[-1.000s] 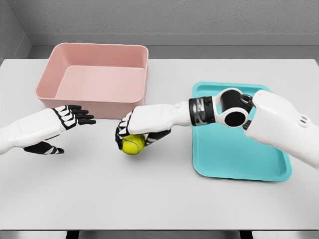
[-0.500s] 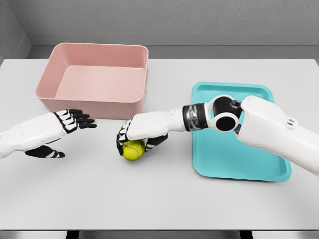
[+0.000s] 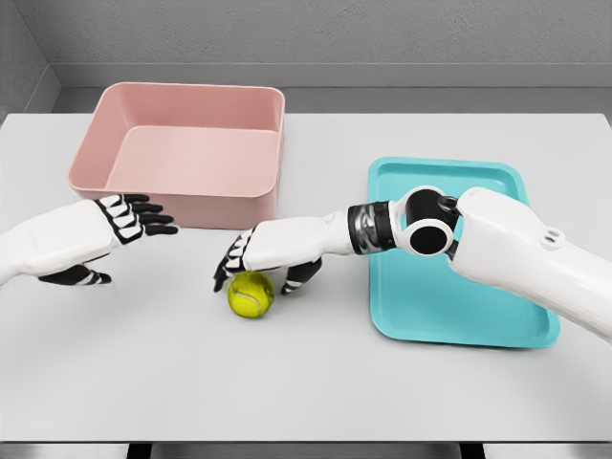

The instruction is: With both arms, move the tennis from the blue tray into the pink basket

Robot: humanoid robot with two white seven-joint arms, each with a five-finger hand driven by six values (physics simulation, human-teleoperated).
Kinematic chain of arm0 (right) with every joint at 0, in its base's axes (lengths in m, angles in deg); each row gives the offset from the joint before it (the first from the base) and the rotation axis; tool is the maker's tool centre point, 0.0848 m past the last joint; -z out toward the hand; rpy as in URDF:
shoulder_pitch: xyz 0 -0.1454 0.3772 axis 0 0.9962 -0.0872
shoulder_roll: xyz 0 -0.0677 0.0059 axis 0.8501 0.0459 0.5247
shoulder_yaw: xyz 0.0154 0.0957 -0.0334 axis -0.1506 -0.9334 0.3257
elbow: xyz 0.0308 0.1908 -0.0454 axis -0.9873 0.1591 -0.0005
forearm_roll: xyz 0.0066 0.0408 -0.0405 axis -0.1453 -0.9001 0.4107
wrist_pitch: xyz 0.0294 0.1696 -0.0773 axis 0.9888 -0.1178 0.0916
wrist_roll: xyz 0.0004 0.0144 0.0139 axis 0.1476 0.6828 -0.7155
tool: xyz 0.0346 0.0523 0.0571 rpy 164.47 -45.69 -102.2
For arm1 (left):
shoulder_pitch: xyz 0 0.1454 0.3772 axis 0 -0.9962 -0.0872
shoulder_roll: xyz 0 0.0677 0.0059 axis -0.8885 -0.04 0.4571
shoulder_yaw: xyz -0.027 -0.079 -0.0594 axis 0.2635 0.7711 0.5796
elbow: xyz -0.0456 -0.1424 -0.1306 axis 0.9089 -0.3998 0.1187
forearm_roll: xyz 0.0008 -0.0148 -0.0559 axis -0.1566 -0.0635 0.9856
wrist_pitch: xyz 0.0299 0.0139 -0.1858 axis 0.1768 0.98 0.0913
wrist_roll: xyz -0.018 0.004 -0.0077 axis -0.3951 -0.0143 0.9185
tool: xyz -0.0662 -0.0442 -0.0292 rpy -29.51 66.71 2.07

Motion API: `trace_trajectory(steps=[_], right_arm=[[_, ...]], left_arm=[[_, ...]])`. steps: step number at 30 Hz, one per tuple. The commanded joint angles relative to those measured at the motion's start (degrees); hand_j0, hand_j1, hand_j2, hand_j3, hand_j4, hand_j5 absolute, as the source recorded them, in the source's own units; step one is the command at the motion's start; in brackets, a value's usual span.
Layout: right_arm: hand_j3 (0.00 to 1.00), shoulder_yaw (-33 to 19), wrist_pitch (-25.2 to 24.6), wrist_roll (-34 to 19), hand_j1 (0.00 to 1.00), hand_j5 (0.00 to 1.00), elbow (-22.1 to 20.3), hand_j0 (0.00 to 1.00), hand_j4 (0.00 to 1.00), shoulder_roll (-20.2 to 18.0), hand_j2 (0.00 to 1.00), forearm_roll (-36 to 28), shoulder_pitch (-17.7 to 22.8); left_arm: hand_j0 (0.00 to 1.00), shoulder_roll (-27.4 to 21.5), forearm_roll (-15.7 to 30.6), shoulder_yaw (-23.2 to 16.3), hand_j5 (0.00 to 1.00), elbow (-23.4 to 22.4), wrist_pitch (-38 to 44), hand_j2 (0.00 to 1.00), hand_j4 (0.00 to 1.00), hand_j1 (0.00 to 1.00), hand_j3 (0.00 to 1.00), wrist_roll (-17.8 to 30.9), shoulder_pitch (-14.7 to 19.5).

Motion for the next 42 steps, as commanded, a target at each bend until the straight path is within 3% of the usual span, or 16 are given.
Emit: trace_trajectory(steps=[1,3,6,9,15,22,25,28,30,33,35,42], right_arm=[[1.00,-0.1,0.0,0.2,1.00,1.00,0.1,1.00,1.00,-0.2,1.00,-0.5,0.0],[1.00,-0.5,0.5,0.1,1.00,1.00,-0.6,1.00,1.00,-1.2,1.00,-0.5,-0.2],[1.00,-2.4,2.6,0.2,1.00,1.00,-5.3,1.00,1.00,-6.0,1.00,-0.5,-0.2],[1.00,-4.5,5.2,2.6,1.00,1.00,-5.9,1.00,1.00,-11.9,1.00,-0.6,-0.1],[1.00,-10.3,5.2,3.5,1.00,1.00,-6.3,1.00,1.00,-20.1,1.00,-3.0,0.3],[1.00,-14.4,5.2,2.8,1.00,1.00,-5.7,1.00,1.00,-28.1,1.00,-10.3,0.4],[1.00,-15.0,5.2,0.9,1.00,1.00,-4.6,1.00,1.00,-28.3,1.00,-11.3,0.3],[1.00,-15.7,5.2,0.7,1.00,1.00,-2.5,1.00,1.00,-28.3,1.00,-11.4,0.3],[1.00,-15.7,5.2,-0.7,1.00,1.00,-1.7,1.00,1.00,-28.1,1.00,-11.3,0.3],[1.00,-17.3,5.2,-2.4,1.00,1.00,-1.1,1.00,1.00,-28.2,1.00,-11.3,0.6],[1.00,-18.1,5.2,-3.7,1.00,1.00,-1.1,1.00,1.00,-28.2,1.00,-11.3,1.6],[1.00,-18.0,5.2,-3.6,1.00,1.00,-1.0,1.00,1.00,-28.4,1.00,-11.1,2.7]], left_arm=[[1.00,-1.1,-4.8,0.1,1.00,0.0,0.0,1.00,1.00,1.00,1.00,0.0,0.1],[1.00,-1.2,-7.6,0.1,1.00,0.0,0.0,1.00,1.00,1.00,1.00,0.3,1.2],[1.00,-1.2,-7.8,-0.3,1.00,0.0,0.0,1.00,1.00,1.00,1.00,0.6,0.4],[1.00,-1.0,-7.7,-1.0,1.00,0.0,0.0,1.00,1.00,1.00,1.00,0.5,-1.9],[1.00,1.8,-8.0,-1.1,1.00,0.0,0.0,1.00,1.00,1.00,1.00,0.1,-1.2],[1.00,3.2,-8.1,-5.4,1.00,0.2,0.0,1.00,1.00,1.00,1.00,0.2,-0.4],[1.00,3.3,-8.1,-6.6,1.00,0.2,0.0,1.00,1.00,1.00,1.00,0.0,0.7],[1.00,7.3,-8.0,-6.7,1.00,0.2,0.0,1.00,1.00,1.00,1.00,-0.1,1.1],[1.00,7.4,-7.9,-7.4,1.00,0.2,0.0,1.00,1.00,1.00,1.00,-0.1,1.4],[1.00,9.4,-7.9,-11.4,1.00,0.2,0.0,1.00,1.00,1.00,1.00,-0.2,2.8],[1.00,10.1,-7.9,-11.6,1.00,0.2,0.0,1.00,1.00,1.00,1.00,-0.2,3.3],[1.00,6.2,-7.8,-11.6,1.00,0.2,0.0,1.00,1.00,1.00,1.00,-0.4,5.7]])
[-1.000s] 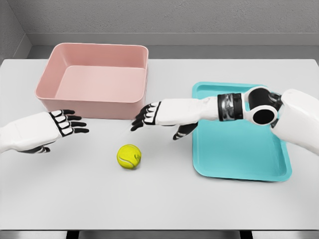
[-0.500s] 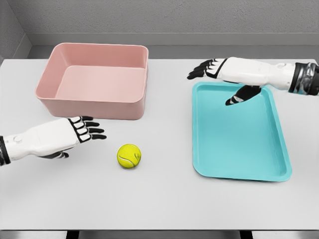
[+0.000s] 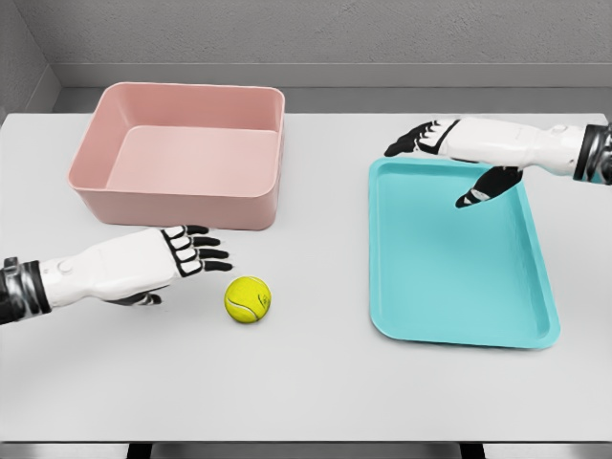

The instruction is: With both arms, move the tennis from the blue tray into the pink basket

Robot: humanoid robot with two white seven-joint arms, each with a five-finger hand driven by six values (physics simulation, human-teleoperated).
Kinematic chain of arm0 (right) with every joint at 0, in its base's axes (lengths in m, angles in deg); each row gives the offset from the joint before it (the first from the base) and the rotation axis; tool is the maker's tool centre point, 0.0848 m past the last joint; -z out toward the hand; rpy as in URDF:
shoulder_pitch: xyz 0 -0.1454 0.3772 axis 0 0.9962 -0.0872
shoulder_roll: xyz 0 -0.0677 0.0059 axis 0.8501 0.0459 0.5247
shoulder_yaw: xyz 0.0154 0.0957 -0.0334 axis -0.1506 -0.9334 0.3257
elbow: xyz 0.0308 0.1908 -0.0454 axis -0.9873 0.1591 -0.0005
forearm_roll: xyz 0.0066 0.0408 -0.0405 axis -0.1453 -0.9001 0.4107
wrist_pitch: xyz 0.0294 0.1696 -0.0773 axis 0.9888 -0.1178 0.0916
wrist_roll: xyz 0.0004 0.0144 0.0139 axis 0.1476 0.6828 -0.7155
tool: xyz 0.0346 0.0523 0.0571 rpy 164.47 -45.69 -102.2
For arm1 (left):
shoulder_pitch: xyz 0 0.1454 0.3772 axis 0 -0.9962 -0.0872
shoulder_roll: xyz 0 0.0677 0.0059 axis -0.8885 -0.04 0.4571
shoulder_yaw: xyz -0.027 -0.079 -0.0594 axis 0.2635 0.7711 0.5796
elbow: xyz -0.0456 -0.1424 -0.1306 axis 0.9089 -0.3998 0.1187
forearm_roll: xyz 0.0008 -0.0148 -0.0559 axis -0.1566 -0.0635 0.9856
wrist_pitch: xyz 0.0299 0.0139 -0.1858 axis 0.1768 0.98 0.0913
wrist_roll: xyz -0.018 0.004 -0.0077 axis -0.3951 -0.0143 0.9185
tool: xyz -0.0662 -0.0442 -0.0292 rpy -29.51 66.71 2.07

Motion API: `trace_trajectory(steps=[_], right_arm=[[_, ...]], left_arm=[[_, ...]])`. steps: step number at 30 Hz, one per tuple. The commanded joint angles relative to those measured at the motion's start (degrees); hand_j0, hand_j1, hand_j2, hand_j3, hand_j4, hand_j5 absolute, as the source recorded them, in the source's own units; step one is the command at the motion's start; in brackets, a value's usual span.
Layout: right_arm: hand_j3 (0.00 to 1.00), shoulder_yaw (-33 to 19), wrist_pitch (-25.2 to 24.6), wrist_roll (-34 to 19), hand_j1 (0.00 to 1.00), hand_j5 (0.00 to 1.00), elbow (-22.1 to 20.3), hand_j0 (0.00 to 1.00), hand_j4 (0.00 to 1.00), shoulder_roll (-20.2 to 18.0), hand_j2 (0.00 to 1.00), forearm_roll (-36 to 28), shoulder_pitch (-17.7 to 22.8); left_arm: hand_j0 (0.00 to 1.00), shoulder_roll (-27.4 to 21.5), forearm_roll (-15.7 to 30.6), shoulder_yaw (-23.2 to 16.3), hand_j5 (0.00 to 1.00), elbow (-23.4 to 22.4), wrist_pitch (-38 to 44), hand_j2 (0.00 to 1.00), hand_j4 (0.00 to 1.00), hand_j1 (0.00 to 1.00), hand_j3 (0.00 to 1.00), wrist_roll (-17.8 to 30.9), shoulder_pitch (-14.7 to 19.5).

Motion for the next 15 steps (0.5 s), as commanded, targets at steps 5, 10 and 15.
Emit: trace_trajectory(steps=[5,10,15], right_arm=[[1.00,-0.2,-0.1,0.3,1.00,1.00,0.3,1.00,1.00,-0.8,1.00,-0.2,0.4],[1.00,-1.0,-0.1,0.2,1.00,1.00,0.3,1.00,1.00,-0.9,1.00,-0.2,0.4],[1.00,-1.1,-0.1,0.2,1.00,1.00,0.3,1.00,1.00,-1.6,1.00,-0.2,0.4]], left_arm=[[1.00,0.3,0.4,-0.2,1.00,0.0,0.0,1.00,1.00,1.00,1.00,-0.2,0.1],[1.00,2.0,-0.9,-1.9,1.00,-0.1,0.0,1.00,1.00,1.00,1.00,0.5,3.0],[1.00,0.8,-1.3,-1.9,1.00,0.0,0.0,1.00,1.00,1.00,1.00,0.1,5.6]])
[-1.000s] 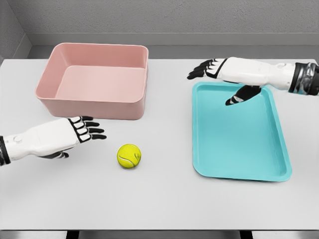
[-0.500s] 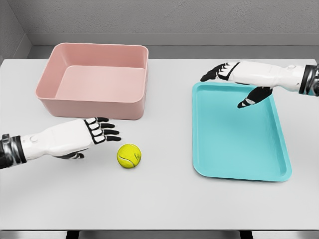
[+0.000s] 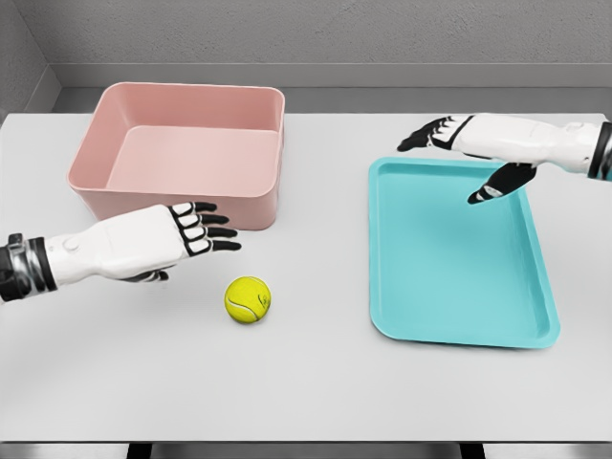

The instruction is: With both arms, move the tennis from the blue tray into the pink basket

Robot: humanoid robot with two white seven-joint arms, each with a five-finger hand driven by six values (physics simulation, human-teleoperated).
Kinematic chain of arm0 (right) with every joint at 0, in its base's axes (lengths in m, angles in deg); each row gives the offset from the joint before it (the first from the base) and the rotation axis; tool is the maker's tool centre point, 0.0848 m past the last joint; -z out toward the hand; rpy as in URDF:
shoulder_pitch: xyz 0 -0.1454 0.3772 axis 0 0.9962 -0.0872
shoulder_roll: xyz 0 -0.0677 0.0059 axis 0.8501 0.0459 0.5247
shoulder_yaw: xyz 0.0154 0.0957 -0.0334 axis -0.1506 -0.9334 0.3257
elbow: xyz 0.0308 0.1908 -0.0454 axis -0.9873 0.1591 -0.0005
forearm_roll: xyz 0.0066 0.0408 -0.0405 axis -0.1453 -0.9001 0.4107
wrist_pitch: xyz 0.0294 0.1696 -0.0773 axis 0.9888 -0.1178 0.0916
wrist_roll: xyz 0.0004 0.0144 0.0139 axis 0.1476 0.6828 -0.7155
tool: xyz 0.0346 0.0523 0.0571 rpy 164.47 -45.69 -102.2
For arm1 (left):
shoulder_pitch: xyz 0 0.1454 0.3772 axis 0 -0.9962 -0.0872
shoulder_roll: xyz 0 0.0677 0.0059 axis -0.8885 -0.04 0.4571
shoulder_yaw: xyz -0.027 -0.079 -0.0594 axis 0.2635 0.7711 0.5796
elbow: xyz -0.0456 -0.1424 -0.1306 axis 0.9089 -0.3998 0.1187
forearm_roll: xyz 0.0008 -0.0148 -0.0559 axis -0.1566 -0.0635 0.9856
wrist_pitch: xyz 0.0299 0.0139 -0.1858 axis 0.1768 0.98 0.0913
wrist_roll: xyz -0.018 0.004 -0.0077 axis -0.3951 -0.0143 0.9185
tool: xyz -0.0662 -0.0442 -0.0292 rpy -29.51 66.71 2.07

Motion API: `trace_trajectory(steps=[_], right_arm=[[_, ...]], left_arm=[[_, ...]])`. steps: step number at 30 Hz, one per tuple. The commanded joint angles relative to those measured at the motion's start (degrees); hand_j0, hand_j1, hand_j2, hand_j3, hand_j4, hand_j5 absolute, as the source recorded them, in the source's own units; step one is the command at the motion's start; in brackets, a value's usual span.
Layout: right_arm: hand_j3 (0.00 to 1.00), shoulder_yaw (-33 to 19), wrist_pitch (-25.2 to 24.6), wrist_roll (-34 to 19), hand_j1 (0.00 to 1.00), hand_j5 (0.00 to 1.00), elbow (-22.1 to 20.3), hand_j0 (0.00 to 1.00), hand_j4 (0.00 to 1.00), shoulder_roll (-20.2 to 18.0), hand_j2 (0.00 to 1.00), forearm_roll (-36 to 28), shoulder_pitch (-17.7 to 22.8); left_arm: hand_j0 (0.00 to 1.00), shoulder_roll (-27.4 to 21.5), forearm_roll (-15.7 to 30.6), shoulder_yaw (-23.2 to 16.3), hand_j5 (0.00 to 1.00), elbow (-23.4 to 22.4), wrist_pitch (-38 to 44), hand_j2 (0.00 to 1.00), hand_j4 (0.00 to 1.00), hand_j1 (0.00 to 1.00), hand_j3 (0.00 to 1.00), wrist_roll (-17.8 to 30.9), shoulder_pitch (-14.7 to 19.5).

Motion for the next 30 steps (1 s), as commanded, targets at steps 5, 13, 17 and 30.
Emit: trace_trajectory(steps=[5,13,17,30], right_arm=[[1.00,-0.2,-0.1,0.0,1.00,1.00,0.0,1.00,1.00,-0.6,1.00,-0.4,0.1],[1.00,0.0,-0.1,-0.6,1.00,1.00,0.1,1.00,1.00,-0.6,1.00,-0.4,0.1],[1.00,0.0,-0.1,-0.6,1.00,1.00,0.1,1.00,1.00,-0.9,1.00,-0.4,0.8],[1.00,-0.5,-0.1,-0.5,1.00,1.00,0.1,1.00,1.00,-1.9,1.00,-0.2,0.9]], left_arm=[[1.00,-0.2,0.2,-3.6,1.00,0.0,0.0,1.00,1.00,1.00,1.00,-0.2,0.0],[1.00,3.7,0.2,-5.6,1.00,0.0,0.0,1.00,1.00,1.00,1.00,-0.2,0.1],[1.00,4.7,0.3,-5.6,1.00,0.0,0.0,1.00,1.00,1.00,1.00,-0.2,0.3],[1.00,6.9,0.1,-9.6,1.00,0.0,0.0,1.00,1.00,1.00,1.00,0.1,1.3]])
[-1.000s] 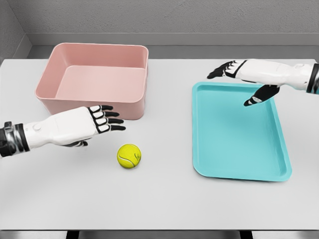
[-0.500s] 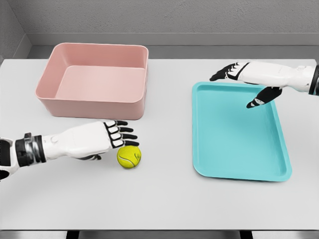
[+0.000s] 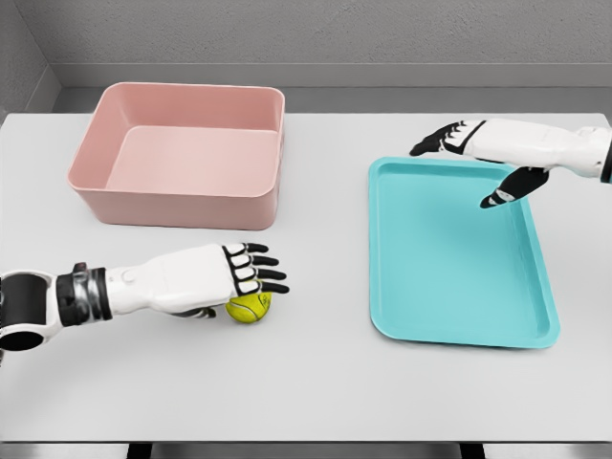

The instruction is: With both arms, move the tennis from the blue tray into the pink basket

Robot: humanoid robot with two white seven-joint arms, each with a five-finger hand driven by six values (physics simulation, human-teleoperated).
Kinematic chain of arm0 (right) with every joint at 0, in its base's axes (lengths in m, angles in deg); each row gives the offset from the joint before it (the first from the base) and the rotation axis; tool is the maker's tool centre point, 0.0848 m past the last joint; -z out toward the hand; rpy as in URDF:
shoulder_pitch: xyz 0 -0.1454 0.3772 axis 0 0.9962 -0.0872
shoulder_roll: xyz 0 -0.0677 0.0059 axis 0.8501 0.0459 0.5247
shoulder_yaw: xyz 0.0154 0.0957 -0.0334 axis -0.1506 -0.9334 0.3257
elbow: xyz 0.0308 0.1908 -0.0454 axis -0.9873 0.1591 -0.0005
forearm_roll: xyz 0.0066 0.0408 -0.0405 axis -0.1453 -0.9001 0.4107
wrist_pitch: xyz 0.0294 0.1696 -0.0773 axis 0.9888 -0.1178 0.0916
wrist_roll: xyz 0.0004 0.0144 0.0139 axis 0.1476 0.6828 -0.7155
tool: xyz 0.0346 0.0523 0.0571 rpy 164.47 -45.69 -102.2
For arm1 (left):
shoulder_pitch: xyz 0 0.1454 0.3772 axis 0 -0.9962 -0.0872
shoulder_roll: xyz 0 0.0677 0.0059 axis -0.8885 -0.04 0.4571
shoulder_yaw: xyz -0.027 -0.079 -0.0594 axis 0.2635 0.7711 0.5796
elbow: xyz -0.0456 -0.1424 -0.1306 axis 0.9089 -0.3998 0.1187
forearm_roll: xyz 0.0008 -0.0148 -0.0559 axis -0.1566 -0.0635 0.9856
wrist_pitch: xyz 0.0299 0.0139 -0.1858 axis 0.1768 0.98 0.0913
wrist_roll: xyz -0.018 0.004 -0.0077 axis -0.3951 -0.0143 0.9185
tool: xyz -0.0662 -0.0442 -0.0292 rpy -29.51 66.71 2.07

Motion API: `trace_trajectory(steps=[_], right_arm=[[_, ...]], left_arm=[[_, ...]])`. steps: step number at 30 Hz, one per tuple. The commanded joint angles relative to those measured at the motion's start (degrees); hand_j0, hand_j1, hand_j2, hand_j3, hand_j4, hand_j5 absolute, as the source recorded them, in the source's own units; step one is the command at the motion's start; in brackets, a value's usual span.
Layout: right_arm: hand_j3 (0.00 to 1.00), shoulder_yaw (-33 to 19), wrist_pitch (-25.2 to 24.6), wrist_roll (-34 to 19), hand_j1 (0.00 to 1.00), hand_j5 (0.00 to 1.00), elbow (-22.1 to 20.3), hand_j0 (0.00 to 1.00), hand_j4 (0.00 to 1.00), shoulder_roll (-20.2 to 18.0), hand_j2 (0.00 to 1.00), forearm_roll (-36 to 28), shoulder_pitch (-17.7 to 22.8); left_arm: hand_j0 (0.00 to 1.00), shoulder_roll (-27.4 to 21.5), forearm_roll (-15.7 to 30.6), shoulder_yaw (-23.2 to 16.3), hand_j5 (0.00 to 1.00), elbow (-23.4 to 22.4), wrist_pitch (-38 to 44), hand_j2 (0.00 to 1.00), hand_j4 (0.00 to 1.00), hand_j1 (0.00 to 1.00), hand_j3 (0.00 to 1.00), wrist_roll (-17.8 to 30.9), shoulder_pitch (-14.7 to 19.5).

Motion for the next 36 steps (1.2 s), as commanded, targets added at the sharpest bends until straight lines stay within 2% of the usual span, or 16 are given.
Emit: trace_trajectory(steps=[1,13,15,22,31,36], right_arm=[[1.00,0.0,-0.1,0.1,1.00,1.00,0.0,1.00,1.00,-0.2,1.00,-0.4,0.1],[1.00,-0.3,-0.1,-0.2,1.00,1.00,0.1,1.00,1.00,-0.3,1.00,-0.4,0.7],[1.00,-3.1,-0.1,-2.5,1.00,1.00,0.2,1.00,1.00,-0.3,1.00,-0.4,1.6],[1.00,-5.9,-0.1,-2.2,1.00,1.00,0.4,1.00,1.00,-0.4,1.00,-0.3,2.2],[1.00,-6.0,-0.1,-2.2,1.00,1.00,0.4,1.00,1.00,-0.4,1.00,-0.2,2.2],[1.00,-5.8,-0.1,-2.1,1.00,1.00,0.3,1.00,1.00,-0.3,1.00,-0.2,2.2]], left_arm=[[1.00,0.4,0.3,-1.0,1.00,0.0,0.0,1.00,1.00,1.00,1.00,0.1,0.1],[1.00,0.3,0.0,-1.0,1.00,-0.1,0.0,1.00,1.00,1.00,1.00,0.2,0.2],[1.00,0.2,-1.7,-1.0,1.00,-0.1,0.0,1.00,1.00,1.00,1.00,0.3,0.1],[1.00,0.1,-2.5,-1.0,1.00,-0.1,0.0,1.00,1.00,1.00,1.00,0.6,0.3],[1.00,0.1,-2.5,-1.7,1.00,-0.1,0.0,1.00,1.00,1.00,1.00,0.7,0.4],[1.00,0.2,-4.8,-1.7,1.00,-0.1,0.0,1.00,1.00,1.00,1.00,1.6,0.4]])
